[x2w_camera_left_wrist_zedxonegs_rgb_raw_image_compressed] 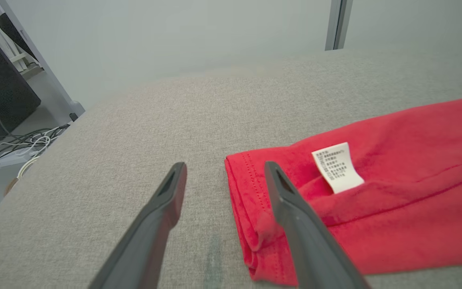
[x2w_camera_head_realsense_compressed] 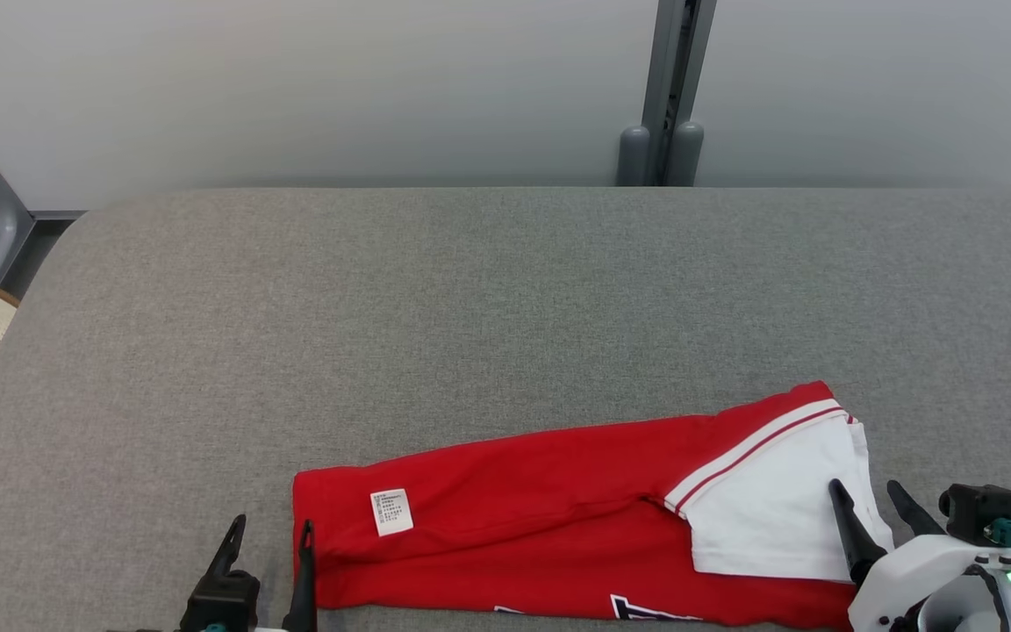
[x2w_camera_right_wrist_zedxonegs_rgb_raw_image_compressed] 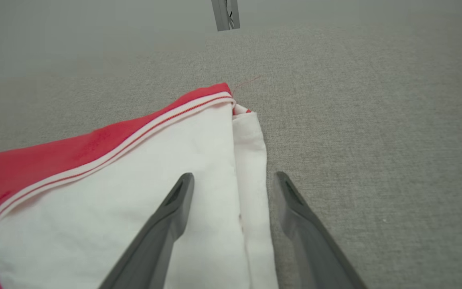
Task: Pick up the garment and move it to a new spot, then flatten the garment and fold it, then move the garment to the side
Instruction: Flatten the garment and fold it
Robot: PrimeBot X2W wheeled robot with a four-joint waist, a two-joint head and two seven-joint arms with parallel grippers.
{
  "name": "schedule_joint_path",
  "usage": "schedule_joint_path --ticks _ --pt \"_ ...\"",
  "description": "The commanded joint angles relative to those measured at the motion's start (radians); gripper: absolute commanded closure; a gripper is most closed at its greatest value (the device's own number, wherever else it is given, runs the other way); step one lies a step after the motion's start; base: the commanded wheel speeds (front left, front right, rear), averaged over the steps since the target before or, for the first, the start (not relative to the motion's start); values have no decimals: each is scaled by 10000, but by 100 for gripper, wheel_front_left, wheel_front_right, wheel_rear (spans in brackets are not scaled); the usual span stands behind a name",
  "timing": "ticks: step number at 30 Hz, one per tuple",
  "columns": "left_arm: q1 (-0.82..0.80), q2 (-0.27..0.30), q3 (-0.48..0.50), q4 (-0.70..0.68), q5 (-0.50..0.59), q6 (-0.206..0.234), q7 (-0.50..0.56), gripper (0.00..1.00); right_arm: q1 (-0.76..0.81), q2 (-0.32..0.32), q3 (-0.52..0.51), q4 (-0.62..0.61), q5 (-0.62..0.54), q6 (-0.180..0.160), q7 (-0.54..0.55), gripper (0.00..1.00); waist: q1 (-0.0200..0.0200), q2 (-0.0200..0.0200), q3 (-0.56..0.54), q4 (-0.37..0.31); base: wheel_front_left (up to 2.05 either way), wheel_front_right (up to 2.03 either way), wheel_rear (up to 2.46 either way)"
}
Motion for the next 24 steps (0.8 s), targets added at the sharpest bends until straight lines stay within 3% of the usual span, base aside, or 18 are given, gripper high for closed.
schedule_joint_path --ticks 1,6,15,16,17,18,19,24 --pt "-177 20 1 20 -46 -24 -10 0 -153 -52 -74 159 -62 1 22 0 0 0 75 34 0 0 0" --pt "-403 -18 -26 83 -54 -64 -10 0 -535 244 -43 919 -164 1 347 0 0 0 303 170 0 0 0" --pt "-579 -59 8 91 -73 -143 -10 0 -420 599 1048 1057 956 27 1047 0 0 0 564 240 0 0 0" --pt "-569 -60 5 104 -77 -169 -10 0 -392 591 1192 1057 1058 29 1127 4 0 0 572 248 0 0 0" --pt "-567 -67 -3 116 -82 -157 -10 0 -369 579 1344 1051 1135 35 1180 54 0 0 583 254 0 0 0" --pt "-576 -72 -3 112 -85 -156 -10 0 -374 561 1444 1042 1228 36 1157 85 0 0 598 258 0 0 0" --pt "-584 -80 -11 105 -88 -164 -10 0 -382 564 1512 1030 1372 35 1126 100 0 0 609 260 0 0 0" --pt "-630 -89 -11 113 -82 -251 -10 0 -677 -4 1022 1446 1713 -50 315 100 0 0 651 277 0 0 0"
